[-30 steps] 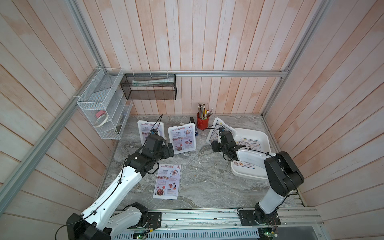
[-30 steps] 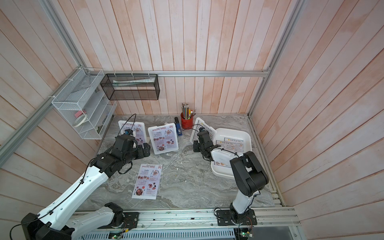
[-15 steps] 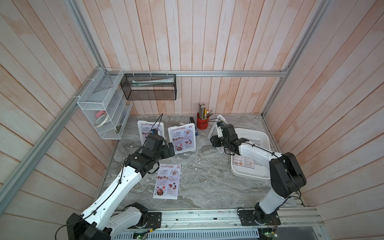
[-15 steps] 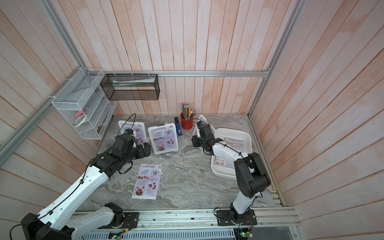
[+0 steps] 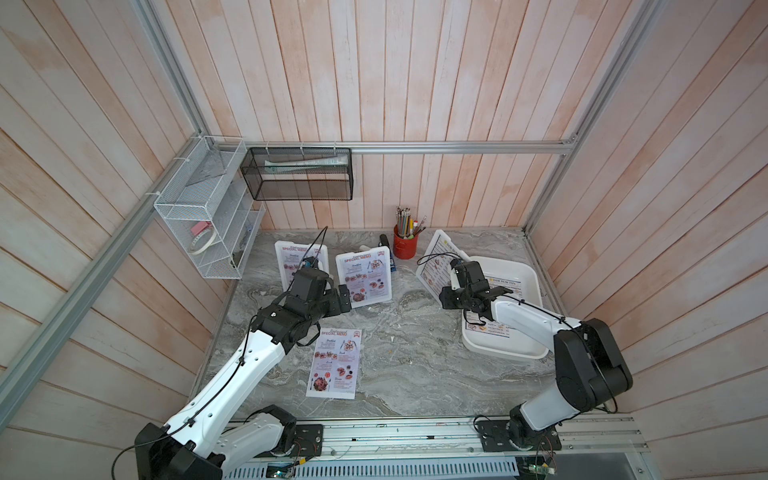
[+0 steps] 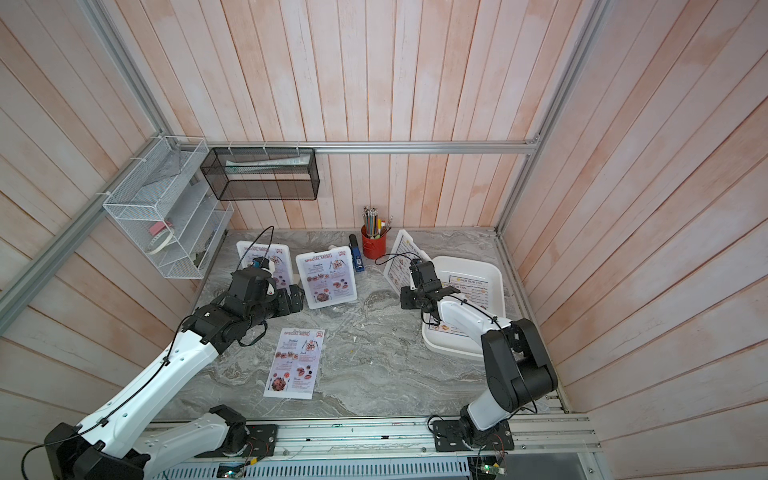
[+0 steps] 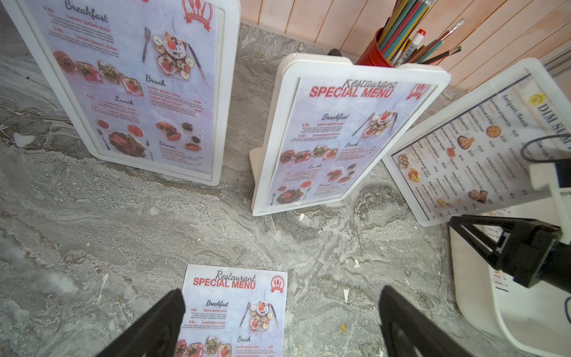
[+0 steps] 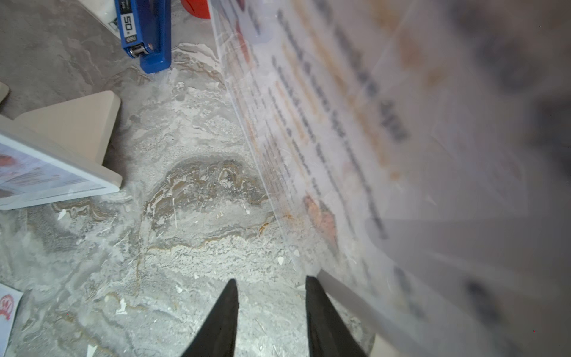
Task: Replace the menus in the menu holders
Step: Move the menu holder to the center of the board.
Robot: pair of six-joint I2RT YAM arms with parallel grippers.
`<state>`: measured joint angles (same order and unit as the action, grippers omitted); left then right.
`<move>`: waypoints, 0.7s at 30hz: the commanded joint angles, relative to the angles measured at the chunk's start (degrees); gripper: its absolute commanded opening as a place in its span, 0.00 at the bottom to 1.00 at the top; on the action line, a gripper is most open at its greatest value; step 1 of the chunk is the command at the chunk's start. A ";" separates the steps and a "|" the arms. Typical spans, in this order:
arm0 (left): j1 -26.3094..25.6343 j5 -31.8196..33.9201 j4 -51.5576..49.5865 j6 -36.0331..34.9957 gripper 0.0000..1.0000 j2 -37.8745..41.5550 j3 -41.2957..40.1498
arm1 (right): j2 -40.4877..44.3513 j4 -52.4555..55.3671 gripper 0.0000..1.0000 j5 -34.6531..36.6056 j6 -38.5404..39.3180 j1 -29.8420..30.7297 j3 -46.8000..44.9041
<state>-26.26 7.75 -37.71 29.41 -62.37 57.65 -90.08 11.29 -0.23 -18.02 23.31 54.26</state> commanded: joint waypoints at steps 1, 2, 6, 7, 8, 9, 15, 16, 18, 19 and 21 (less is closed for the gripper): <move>-0.11 -0.40 0.45 0.29 1.00 0.15 2.10 | 1.22 1.21 0.38 2.68 -0.69 -0.63 -0.03; -0.15 -0.60 0.60 0.32 1.00 0.06 2.28 | 0.87 0.25 0.38 2.49 -0.61 -1.22 -0.21; -0.33 -0.80 0.55 0.39 1.00 -0.46 2.57 | -0.88 -3.79 0.33 1.81 -0.40 -3.34 0.20; -0.43 -0.81 0.54 0.39 1.00 -0.50 2.62 | -1.53 -4.24 0.31 1.72 -0.14 -3.76 0.74; -0.39 -0.71 0.46 0.40 1.00 -0.41 2.62 | -2.40 -4.78 0.30 1.68 0.00 -4.38 1.21; -0.44 -0.65 0.37 0.43 1.00 -0.38 2.61 | -3.17 -5.32 0.30 1.55 0.21 -4.95 1.85; -0.44 -0.47 0.24 0.37 1.00 -0.81 2.66 | -7.68 -8.40 0.30 1.12 2.38 -7.42 5.33; -0.46 -0.46 0.22 0.35 1.00 -0.98 2.73 | -8.46 -8.95 0.31 0.74 3.01 -7.81 6.03; -0.46 -0.45 0.27 0.22 1.00 -1.34 2.90 | -9.69 -10.04 0.33 0.77 4.23 -8.27 7.16; -0.46 -0.53 0.36 0.14 1.00 -1.56 2.94 | -10.38 -10.75 0.35 0.66 5.00 -8.50 7.72; -0.46 -0.71 0.74 0.17 1.00 -2.03 2.89 | -11.60 -12.16 0.37 0.95 6.50 -8.63 8.69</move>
<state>-26.41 7.53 -37.67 29.63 -63.68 58.83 -100.09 2.35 0.14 -14.44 15.11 60.82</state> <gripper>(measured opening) 0.998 0.371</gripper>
